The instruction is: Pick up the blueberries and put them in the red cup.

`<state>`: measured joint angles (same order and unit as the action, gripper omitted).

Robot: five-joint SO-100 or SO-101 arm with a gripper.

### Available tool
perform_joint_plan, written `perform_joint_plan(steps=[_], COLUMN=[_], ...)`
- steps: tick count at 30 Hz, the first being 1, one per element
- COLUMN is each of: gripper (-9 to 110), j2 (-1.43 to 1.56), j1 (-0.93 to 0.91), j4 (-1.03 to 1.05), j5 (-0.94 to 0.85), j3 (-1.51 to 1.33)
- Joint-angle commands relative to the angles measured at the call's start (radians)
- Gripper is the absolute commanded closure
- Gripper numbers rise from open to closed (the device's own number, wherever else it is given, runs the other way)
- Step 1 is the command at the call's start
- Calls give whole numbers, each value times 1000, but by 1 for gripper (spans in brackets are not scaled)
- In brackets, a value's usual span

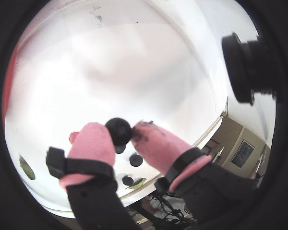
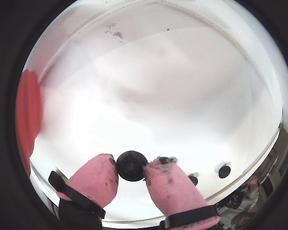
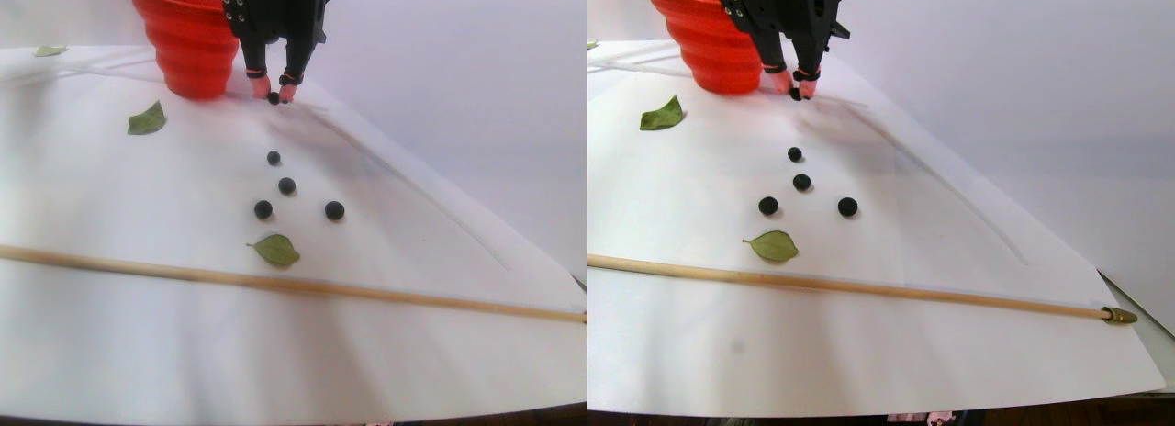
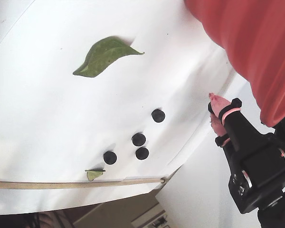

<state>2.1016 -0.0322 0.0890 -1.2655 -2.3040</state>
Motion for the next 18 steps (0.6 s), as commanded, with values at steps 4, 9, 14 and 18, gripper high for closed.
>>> perform_joint_plan(steps=[4,9,14,18], gripper=[91,91,91,91], j2=[195,273,318,365], j1=[6,15,17,17], j4=[89,149,186,229], j5=[-15,-17,-21,-29], j3=[-5,-18,-31,-37])
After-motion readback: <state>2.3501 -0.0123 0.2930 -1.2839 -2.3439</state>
